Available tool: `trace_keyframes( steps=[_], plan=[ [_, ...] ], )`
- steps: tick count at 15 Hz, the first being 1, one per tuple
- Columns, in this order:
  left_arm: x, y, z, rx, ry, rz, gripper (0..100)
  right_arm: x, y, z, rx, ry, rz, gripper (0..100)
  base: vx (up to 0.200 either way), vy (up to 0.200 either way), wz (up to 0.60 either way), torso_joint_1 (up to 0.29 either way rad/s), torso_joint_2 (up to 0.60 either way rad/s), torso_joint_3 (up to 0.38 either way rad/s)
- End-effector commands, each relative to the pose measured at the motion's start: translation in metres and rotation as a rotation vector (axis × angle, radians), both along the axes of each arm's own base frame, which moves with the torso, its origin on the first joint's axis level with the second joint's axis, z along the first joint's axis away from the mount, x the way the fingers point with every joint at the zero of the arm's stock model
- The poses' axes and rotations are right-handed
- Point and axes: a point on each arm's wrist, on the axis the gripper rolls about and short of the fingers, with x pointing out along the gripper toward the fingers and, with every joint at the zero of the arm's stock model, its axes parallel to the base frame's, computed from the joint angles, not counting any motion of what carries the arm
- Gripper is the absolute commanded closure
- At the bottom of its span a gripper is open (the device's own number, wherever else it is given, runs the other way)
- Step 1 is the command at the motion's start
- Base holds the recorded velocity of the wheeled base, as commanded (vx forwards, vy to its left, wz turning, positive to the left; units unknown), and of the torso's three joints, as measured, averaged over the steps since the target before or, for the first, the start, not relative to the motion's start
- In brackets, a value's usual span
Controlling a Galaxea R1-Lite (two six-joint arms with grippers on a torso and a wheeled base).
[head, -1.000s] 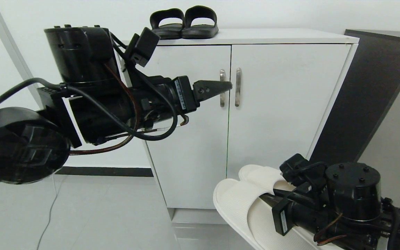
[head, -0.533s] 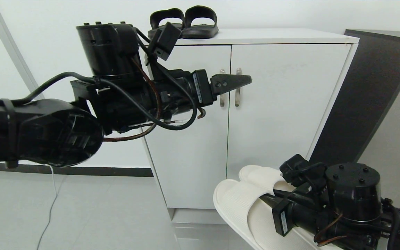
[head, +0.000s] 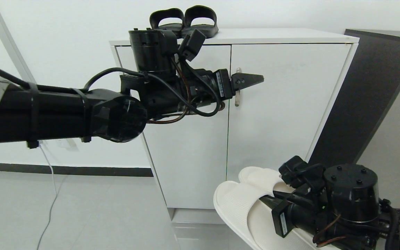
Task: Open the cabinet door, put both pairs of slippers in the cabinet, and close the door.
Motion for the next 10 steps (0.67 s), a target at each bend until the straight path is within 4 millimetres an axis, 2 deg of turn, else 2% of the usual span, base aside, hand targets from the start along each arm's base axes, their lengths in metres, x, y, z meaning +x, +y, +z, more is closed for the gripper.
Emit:
trace_keyframes(
  steps=[1, 5, 10],
  plan=[
    [0.01, -0.006, -0.006, 0.006, 0.007, 0.012, 0, 0.001, 0.001, -0.003, -0.006, 0.008, 0.002, 100, 0.0, 0.0, 0.0, 0.0, 0.0, 0.0],
    [0.016, -0.01, 0.002, -0.003, -0.008, 0.042, 0, 0.0, 0.0, -0.005, -0.013, 0.012, 0.003, 100, 0.0, 0.0, 0.0, 0.0, 0.0, 0.0],
    [0.032, -0.017, -0.006, 0.023, -0.003, 0.13, 0, 0.0, 0.0, -0.005, -0.027, 0.001, 0.008, 100, 0.0, 0.0, 0.0, 0.0, 0.0, 0.0]
  ],
)
